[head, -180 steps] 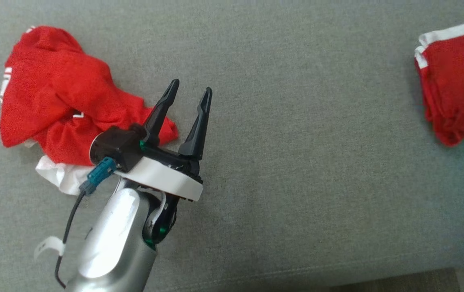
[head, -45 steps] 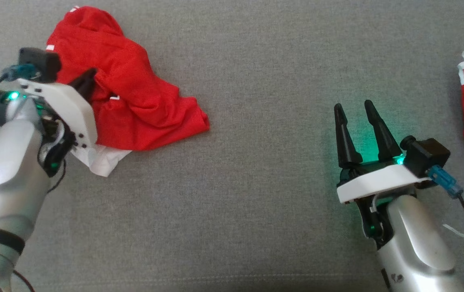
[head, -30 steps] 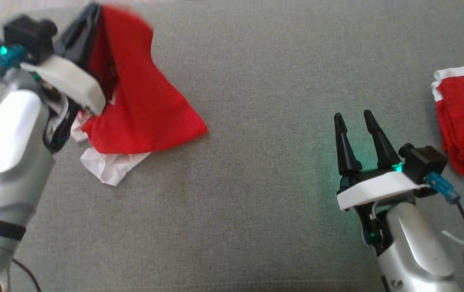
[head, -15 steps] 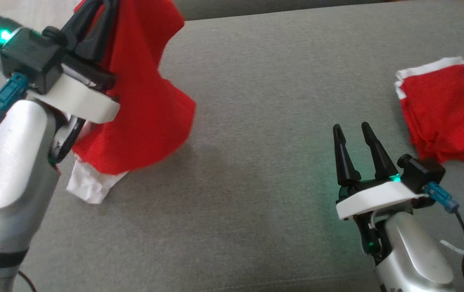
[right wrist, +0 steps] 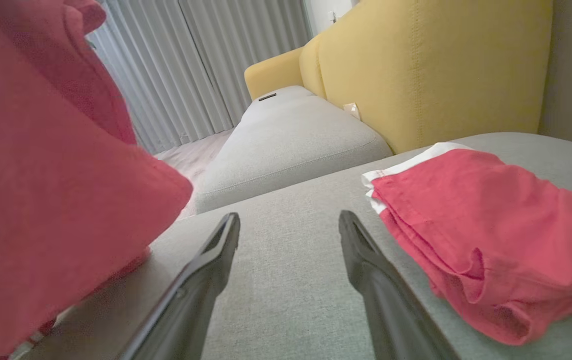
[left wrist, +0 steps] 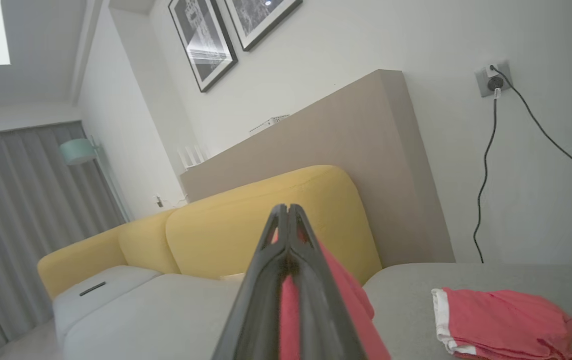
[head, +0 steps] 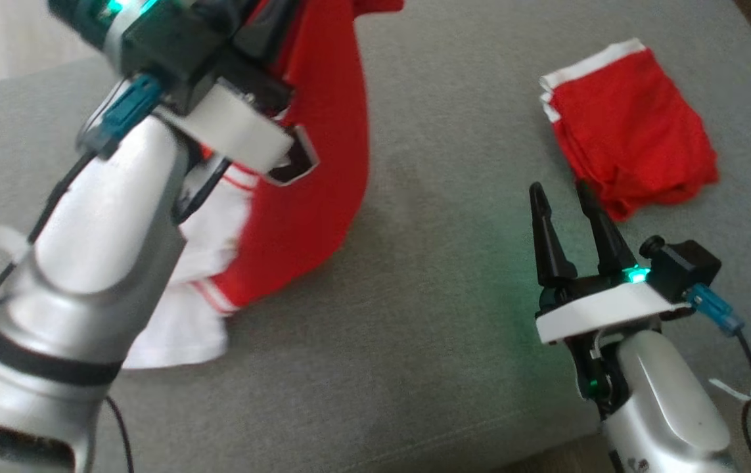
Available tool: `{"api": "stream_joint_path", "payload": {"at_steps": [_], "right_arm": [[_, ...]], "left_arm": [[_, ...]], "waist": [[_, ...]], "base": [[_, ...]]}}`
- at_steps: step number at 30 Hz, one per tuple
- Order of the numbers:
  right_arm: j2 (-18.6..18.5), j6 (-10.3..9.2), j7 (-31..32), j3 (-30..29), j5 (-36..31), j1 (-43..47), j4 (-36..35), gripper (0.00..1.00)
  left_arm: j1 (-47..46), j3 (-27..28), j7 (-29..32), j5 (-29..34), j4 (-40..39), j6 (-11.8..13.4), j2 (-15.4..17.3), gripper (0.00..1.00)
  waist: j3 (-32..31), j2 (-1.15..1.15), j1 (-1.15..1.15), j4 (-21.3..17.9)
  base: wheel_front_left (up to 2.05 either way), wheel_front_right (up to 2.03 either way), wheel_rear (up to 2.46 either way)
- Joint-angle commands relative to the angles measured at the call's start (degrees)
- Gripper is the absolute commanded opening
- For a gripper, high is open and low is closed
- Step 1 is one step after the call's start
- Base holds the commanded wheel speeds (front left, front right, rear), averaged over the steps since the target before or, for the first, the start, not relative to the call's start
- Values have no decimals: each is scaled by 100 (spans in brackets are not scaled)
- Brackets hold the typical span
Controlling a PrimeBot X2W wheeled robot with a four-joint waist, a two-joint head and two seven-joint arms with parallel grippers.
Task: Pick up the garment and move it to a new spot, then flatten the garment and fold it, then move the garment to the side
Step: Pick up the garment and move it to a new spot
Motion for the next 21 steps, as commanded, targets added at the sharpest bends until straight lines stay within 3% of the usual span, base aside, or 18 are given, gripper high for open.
{"api": "stream_joint_path", "payload": {"at_steps": [1, 4, 5, 11, 21], "right_arm": [[0, -5, -62, 129, 51, -264, -224, 100], [0, -5, -62, 136, 78, -264, -266, 100], [0, -5, -62, 135, 79, -255, -271, 100], [0, -5, -62, 83, 44, -188, -275, 100], [0, -5, -62, -190, -322, -4, -209, 100]], "left_arm": [[-377, 188, -27, 59, -85, -15, 93, 0], [-525, 5, -27, 115, 303, -45, -78, 0], [-558, -41, -27, 145, 472, -49, -112, 100], [-567, 45, -27, 114, 1163, -47, -213, 100], [447, 1099, -27, -195, 642, 201, 21, 100]], "waist": [[129, 0, 0, -187], [180, 0, 0, -267], [188, 0, 0, -275], [128, 0, 0, -133], [-224, 0, 0, 707]], "base": [[0, 0, 0], [0, 0, 0], [0, 0, 0], [0, 0, 0], [0, 0, 0]]}}
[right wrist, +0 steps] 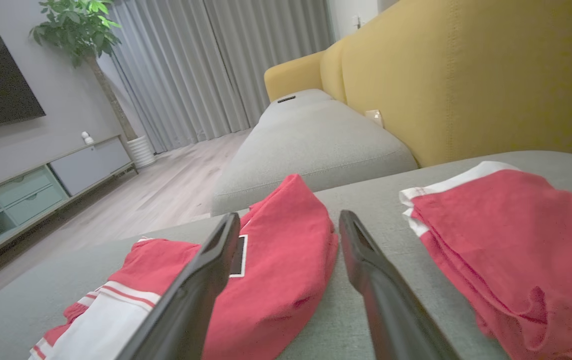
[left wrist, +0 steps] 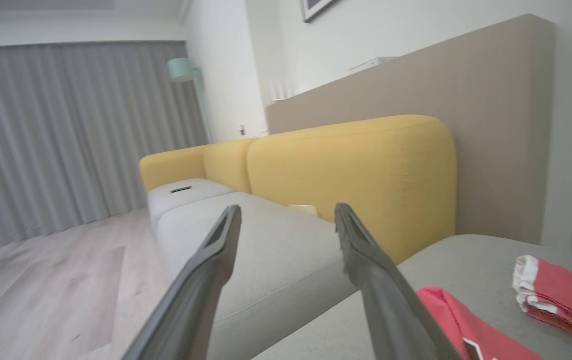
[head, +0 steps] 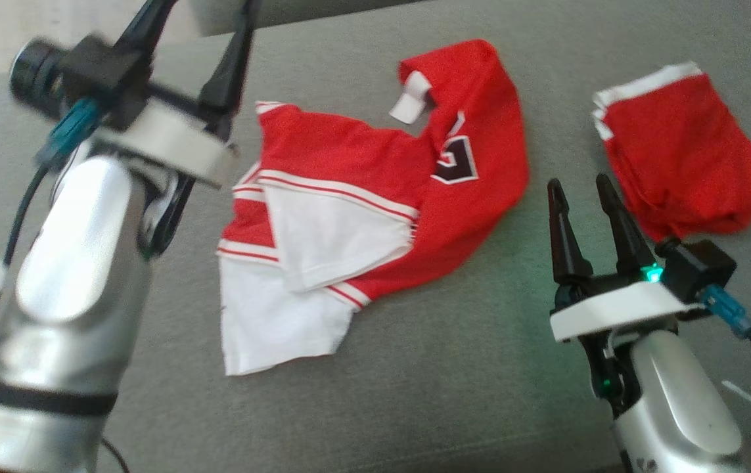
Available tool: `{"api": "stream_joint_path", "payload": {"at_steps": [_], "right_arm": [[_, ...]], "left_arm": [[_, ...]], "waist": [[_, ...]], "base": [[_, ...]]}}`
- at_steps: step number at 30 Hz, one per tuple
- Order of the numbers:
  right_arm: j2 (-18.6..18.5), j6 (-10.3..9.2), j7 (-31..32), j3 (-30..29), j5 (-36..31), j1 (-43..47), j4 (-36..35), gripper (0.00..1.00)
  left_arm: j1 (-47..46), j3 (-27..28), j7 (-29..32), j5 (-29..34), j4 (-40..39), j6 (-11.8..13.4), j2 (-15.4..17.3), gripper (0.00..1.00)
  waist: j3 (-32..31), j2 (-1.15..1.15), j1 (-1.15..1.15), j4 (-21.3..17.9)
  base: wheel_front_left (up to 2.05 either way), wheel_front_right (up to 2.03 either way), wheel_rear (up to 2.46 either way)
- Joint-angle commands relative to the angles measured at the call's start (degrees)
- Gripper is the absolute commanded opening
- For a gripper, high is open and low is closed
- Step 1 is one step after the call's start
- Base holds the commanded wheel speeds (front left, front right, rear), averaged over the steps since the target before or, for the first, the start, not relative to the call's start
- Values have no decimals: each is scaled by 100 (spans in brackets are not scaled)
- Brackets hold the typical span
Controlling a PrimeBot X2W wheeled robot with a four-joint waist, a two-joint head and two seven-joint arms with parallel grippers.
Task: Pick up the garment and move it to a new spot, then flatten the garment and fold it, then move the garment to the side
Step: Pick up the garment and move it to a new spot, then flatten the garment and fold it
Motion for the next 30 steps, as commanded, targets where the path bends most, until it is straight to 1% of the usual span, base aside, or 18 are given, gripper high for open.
{"api": "stream_joint_path", "payload": {"at_steps": [1, 5, 8, 13, 18, 24, 30], "right_arm": [[1, -5, -61, 87, -68, 24, -140, 100], [1, -5, -61, -40, -209, 166, -115, 100], [1, -5, -60, -132, -260, 295, -105, 100], [1, -5, -31, -254, -289, 515, -149, 100], [1, -5, 25, -289, -289, 710, -236, 100], [1, -5, 66, -303, -265, 846, -333, 100], [1, -5, 125, -324, -282, 862, -424, 100]], "left_arm": [[-10, 353, -27, -54, -290, 68, 234, 100], [785, 807, -27, -152, -704, 165, 204, 100], [1422, 1080, -27, -191, -995, 207, 84, 100], [2413, 1385, -27, -223, -1318, 183, -263, 100], [3212, 1541, -27, -199, -1316, 99, -634, 100], [3674, 1658, -27, -155, -1283, 19, -900, 100], [3719, 1643, -27, -114, -1150, -69, -989, 100]], "waist": [[-189, 0, 0, 292], [-380, 0, 0, 632], [-527, 0, 0, 818], [-745, 0, 0, 1001], [-891, 0, 0, 1036], [-936, 0, 0, 1020], [-881, 0, 0, 1031]], "base": [[0, 0, 0], [0, 0, 0], [0, 0, 0], [0, 0, 0], [0, 0, 0], [0, 0, 0], [0, 0, 0]]}}
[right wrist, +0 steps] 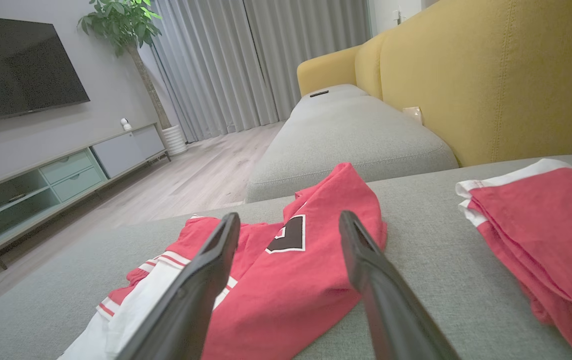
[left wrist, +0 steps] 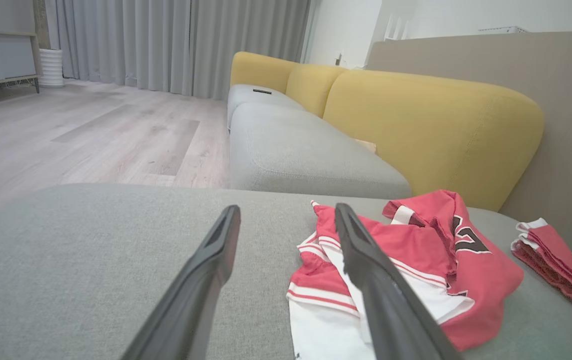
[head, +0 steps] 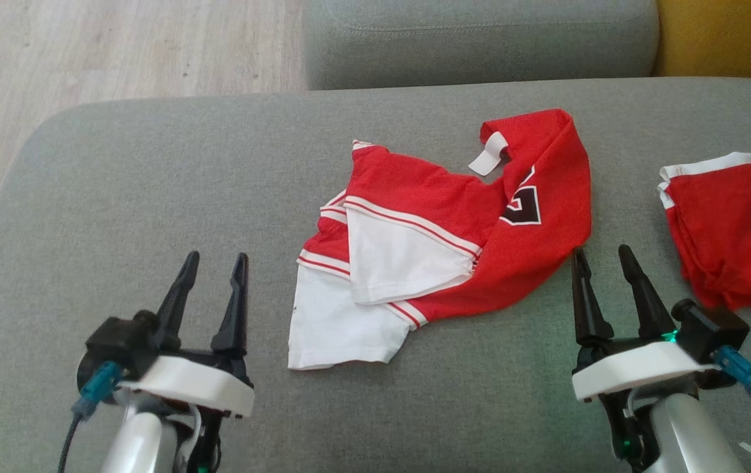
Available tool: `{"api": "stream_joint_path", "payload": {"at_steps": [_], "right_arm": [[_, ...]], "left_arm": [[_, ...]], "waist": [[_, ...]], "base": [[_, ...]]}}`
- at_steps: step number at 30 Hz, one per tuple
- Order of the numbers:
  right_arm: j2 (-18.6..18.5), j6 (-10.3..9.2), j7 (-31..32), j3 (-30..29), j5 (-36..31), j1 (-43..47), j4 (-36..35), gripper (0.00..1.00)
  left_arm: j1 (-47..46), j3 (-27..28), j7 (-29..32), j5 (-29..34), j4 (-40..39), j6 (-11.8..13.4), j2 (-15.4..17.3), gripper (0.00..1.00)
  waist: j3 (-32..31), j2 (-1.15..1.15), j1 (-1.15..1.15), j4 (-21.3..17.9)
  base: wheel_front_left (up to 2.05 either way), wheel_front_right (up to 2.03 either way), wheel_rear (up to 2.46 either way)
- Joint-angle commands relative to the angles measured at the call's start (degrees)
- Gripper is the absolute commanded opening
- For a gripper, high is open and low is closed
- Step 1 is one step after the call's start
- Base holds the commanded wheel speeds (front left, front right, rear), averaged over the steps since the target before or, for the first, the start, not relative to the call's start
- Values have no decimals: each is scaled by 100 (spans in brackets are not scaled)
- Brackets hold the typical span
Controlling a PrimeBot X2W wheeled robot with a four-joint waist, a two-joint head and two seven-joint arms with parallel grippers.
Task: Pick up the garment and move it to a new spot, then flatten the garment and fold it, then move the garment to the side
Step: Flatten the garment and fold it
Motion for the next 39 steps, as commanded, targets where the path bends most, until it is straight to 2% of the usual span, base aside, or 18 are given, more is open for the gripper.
{"api": "stream_joint_path", "payload": {"at_steps": [1, 9, 15, 22, 28, 29, 30, 31, 35, 39], "right_arm": [[-7, -5, 5, 122, -37, -143, -220, 100], [-7, -5, 46, 187, -45, -198, -253, 100], [-7, -5, 40, 214, -42, -291, -266, 100], [-7, -5, 13, 209, -56, -373, -261, 100], [-7, -5, 4, 195, -79, -420, -244, 100], [-7, -5, 8, 193, -83, -431, -243, 100], [-7, -5, 11, 188, -87, -439, -242, 100], [-7, -5, 12, 179, -94, -444, -241, 100], [-7, -5, 14, 143, -111, -437, -234, 100], [-7, -5, 18, 119, -123, -401, -231, 100]], "left_arm": [[-221, 177, -28, 33, -102, -34, 1, 100], [-576, -328, 96, 88, 1103, -132, -13, 100], [-990, -520, 651, -41, 2054, -129, -21, 100], [-1360, -649, 856, -202, 2688, -130, -28, 100], [-1525, -816, 790, -220, 3069, -146, -30, 100], [-1541, -849, 768, -237, 3119, -152, -31, 47], [-1558, -881, 738, -252, 3162, -157, -31, 4], [-1574, -909, 697, -265, 3201, -162, -31, 0], [-1622, -873, 475, -331, 3281, -164, -24, 0], [-1678, -637, 149, -440, 3241, -17, 54, 0]], "waist": [[22, 0, 0, -2], [232, 0, 0, -116], [463, 0, 0, -262], [673, 0, 0, -407], [710, 0, 0, -453], [708, 0, 0, -457], [704, 0, 0, -455], [694, 0, 0, -448], [644, 0, 0, -407], [549, 0, 0, -325]], "base": [[0, 0, 0], [0, 0, 0], [0, 0, 0], [0, 0, 0], [0, 0, 0], [0, 0, 0], [0, 0, 0], [0, 0, 0], [0, 0, 0], [0, 0, 0]]}}
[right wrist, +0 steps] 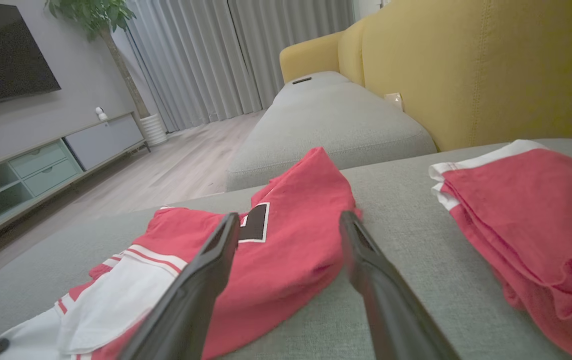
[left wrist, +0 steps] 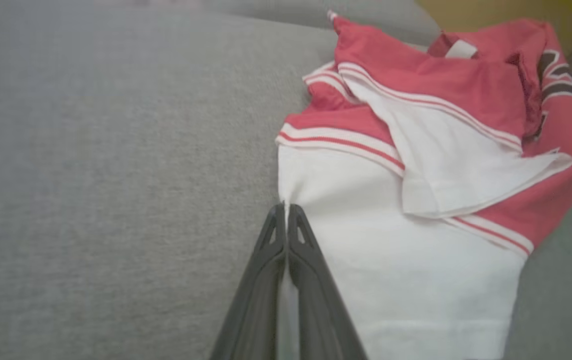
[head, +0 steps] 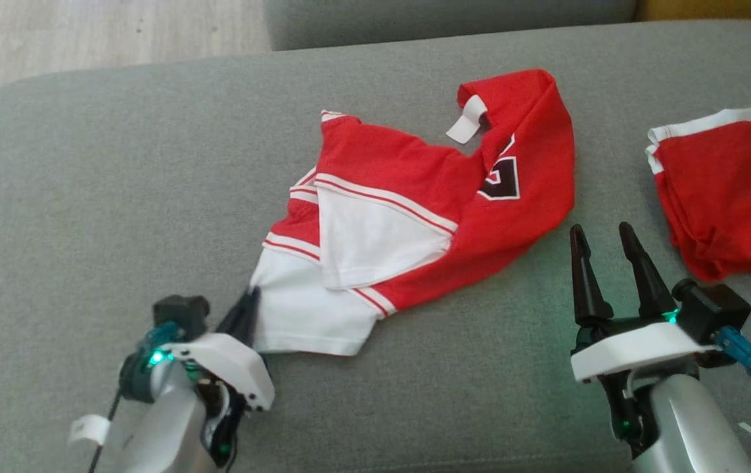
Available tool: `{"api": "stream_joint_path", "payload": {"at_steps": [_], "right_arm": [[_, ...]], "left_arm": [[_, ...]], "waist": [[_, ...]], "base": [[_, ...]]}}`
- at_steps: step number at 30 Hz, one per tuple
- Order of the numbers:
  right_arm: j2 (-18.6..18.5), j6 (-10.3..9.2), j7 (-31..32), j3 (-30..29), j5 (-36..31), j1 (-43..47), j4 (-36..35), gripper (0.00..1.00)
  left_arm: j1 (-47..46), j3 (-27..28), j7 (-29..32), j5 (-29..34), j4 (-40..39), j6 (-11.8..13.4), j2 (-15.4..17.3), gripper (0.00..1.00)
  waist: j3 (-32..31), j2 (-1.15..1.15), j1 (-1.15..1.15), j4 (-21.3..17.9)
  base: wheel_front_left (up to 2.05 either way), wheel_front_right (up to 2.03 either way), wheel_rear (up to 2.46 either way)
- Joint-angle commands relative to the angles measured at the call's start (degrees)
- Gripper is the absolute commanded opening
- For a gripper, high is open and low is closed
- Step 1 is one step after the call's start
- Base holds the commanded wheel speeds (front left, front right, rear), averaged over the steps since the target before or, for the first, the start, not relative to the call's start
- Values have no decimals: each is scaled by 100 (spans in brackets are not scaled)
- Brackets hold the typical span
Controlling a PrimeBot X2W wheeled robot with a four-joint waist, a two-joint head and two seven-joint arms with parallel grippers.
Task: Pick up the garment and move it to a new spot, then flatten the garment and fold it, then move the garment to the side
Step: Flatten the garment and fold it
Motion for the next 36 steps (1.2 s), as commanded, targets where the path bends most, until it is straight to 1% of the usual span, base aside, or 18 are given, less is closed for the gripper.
{"api": "stream_joint_path", "payload": {"at_steps": [1, 8, 13, 16, 18, 21, 22, 23, 24, 29, 33, 36], "right_arm": [[-9, -5, -29, 125, -40, -138, -175, 100], [-9, -5, 2, 123, -45, -54, -186, 100], [-9, -5, 44, 133, -62, 11, -199, 100], [-9, -5, 64, 152, -57, 40, -198, 100], [-9, -5, 76, 168, -50, 55, -196, 100], [-9, -5, 90, 187, -38, 81, -189, 100], [-9, -5, 94, 193, -34, 90, -186, 100], [-9, -5, 98, 198, -31, 97, -182, 100], [-9, -5, 104, 205, -28, 104, -178, 100], [-9, -5, 124, 235, -30, 119, -187, 100], [-9, -5, 129, 235, -28, 125, -215, 100], [-9, -5, 128, 240, -26, 122, -233, 100]], "left_arm": [[-196, 233, -82, -30, -175, 45, 135, 0], [4, 691, -202, -91, -733, 266, 303, 0], [326, 1156, -205, -33, -1438, 462, 317, 0], [574, 1417, -206, 38, -1706, 577, 304, 0], [737, 1528, -206, 81, -1774, 606, 288, 0], [929, 1570, -206, 174, -1781, 573, 260, 0], [965, 1578, -206, 205, -1779, 565, 249, 6], [987, 1577, -206, 251, -1787, 559, 241, 97], [996, 1584, -207, 288, -1826, 550, 228, 100], [1007, 1719, -207, 401, -2309, 513, 136, 100], [1071, 1742, -207, 448, -2796, 367, 67, 100], [1062, 1712, -207, 516, -2960, 311, 44, 100]], "waist": [[-40, 0, 0, 39], [-194, 0, 0, 215], [-286, 0, 0, 324], [-337, 0, 0, 367], [-370, 0, 0, 381], [-413, 0, 0, 387], [-425, 0, 0, 387], [-438, 0, 0, 385], [-449, 0, 0, 383], [-490, 0, 0, 335], [-482, 0, 0, 284], [-442, 0, 0, 251]], "base": [[0, 0, 0], [0, 0, 0], [0, 0, 0], [0, 0, 0], [0, 0, 0], [0, 0, 0], [0, 0, 0], [0, 0, 0], [0, 0, 0], [0, 0, 0], [0, 0, 0], [0, 0, 0]]}}
